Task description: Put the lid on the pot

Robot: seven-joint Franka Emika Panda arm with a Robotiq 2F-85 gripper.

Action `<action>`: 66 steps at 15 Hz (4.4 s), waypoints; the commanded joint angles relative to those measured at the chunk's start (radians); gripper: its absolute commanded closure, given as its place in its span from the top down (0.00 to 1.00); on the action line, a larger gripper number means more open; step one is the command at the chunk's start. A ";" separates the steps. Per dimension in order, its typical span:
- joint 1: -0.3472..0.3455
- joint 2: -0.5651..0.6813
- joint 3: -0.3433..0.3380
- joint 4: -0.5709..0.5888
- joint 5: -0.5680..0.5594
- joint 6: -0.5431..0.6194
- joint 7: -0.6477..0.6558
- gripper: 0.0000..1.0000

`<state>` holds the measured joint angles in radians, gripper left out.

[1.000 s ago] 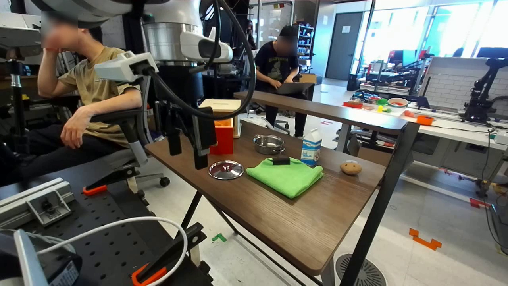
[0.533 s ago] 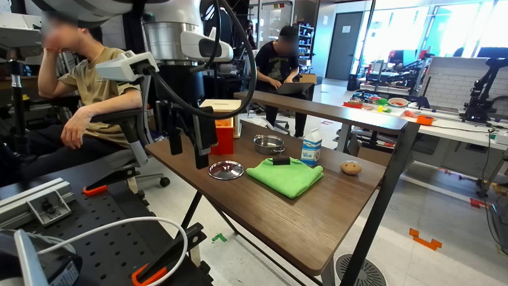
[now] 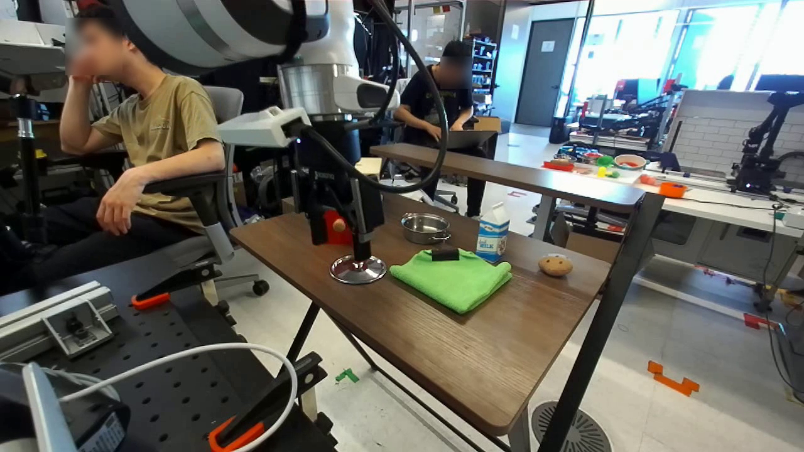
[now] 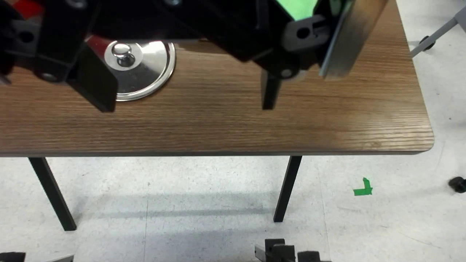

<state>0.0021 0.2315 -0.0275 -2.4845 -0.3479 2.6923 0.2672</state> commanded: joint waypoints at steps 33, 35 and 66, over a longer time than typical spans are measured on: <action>0.083 0.405 0.059 0.412 0.292 0.096 -0.109 0.47; 0.087 0.400 0.058 0.405 0.290 0.110 -0.108 0.54; 0.154 0.296 -0.021 0.213 0.255 0.236 -0.093 0.43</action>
<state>0.1257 0.5466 -0.0182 -2.2400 -0.0876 2.8913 0.1832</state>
